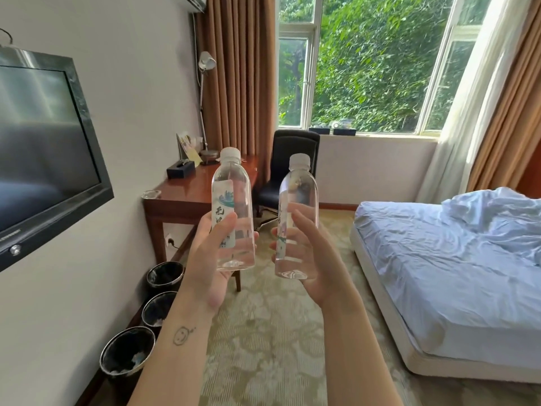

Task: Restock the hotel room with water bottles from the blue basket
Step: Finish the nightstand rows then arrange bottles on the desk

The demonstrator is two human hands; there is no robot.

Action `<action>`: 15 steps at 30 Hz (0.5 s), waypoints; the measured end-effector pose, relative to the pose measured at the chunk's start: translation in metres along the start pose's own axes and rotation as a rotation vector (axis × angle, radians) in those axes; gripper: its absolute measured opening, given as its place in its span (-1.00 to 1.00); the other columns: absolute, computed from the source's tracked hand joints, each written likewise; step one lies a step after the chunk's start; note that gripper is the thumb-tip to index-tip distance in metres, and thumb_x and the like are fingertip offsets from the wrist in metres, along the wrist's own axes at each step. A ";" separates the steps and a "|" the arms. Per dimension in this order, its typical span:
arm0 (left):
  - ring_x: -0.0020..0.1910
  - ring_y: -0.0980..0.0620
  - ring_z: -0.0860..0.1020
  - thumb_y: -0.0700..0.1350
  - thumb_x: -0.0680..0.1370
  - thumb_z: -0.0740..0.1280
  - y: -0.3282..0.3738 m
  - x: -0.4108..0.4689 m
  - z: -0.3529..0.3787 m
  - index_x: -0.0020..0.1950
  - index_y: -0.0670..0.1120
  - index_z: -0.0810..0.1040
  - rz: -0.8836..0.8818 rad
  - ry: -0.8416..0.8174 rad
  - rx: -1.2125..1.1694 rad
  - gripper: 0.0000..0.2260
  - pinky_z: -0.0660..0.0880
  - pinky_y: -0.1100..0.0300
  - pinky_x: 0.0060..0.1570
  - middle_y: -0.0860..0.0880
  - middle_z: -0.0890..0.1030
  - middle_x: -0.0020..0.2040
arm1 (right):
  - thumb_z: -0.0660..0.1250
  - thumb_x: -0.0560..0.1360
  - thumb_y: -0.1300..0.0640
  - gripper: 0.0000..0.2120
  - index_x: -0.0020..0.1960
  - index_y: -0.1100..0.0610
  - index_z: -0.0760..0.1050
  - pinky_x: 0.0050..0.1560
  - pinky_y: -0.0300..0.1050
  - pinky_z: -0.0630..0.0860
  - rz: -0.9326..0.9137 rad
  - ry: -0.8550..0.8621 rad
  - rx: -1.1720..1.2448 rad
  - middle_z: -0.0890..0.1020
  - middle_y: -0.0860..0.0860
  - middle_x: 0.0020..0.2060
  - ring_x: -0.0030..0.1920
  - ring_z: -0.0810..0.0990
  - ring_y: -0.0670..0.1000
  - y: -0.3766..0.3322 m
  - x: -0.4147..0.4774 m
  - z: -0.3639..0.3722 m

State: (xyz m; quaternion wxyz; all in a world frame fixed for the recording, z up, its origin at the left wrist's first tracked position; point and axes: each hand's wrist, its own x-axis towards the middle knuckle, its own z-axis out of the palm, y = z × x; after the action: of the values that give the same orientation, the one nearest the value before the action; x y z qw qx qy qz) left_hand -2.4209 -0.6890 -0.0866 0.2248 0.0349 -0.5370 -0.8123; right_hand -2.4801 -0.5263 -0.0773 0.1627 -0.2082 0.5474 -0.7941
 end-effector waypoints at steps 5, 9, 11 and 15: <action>-0.07 -0.06 0.70 0.14 0.38 0.44 -0.031 0.044 0.040 0.30 0.04 0.51 -0.003 0.011 -0.008 -0.49 0.60 0.12 -0.25 -0.04 0.69 0.01 | 0.49 0.37 -0.13 -0.50 0.26 -0.05 0.52 -0.20 -0.01 0.60 0.028 -0.010 -0.011 0.70 0.14 -0.03 -0.08 0.70 0.14 -0.005 0.044 -0.051; -0.02 -0.10 0.69 0.13 0.40 0.43 -0.054 0.069 0.065 0.30 0.06 0.51 -0.001 0.014 0.007 -0.51 0.60 0.11 -0.22 -0.03 0.70 0.03 | 0.52 0.35 -0.14 -0.49 0.25 -0.06 0.53 -0.12 0.05 0.59 0.044 -0.010 0.007 0.68 0.15 0.00 -0.06 0.68 0.15 -0.005 0.073 -0.090; 0.01 -0.11 0.69 0.13 0.40 0.43 -0.061 0.080 0.072 0.30 0.07 0.50 -0.015 0.018 0.023 -0.52 0.60 0.09 -0.18 -0.04 0.70 0.05 | 0.53 0.34 -0.14 -0.50 0.23 -0.08 0.54 -0.09 0.07 0.60 0.053 -0.008 0.016 0.69 0.14 -0.01 -0.06 0.69 0.15 -0.003 0.084 -0.103; 0.03 -0.13 0.68 0.14 0.39 0.44 -0.074 0.107 0.079 0.31 0.07 0.50 -0.027 0.031 0.031 -0.50 0.60 0.10 -0.20 -0.07 0.69 0.07 | 0.54 0.33 -0.14 -0.51 0.22 -0.07 0.55 -0.07 0.10 0.62 0.067 -0.007 0.027 0.69 0.14 0.00 -0.05 0.70 0.16 0.003 0.113 -0.121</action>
State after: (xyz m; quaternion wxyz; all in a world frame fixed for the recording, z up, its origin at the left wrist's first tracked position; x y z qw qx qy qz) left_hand -2.5649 -0.6404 -0.0988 0.2216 0.0582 -0.5455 -0.8062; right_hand -2.6391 -0.4855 -0.1003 0.1939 -0.1904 0.5426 -0.7948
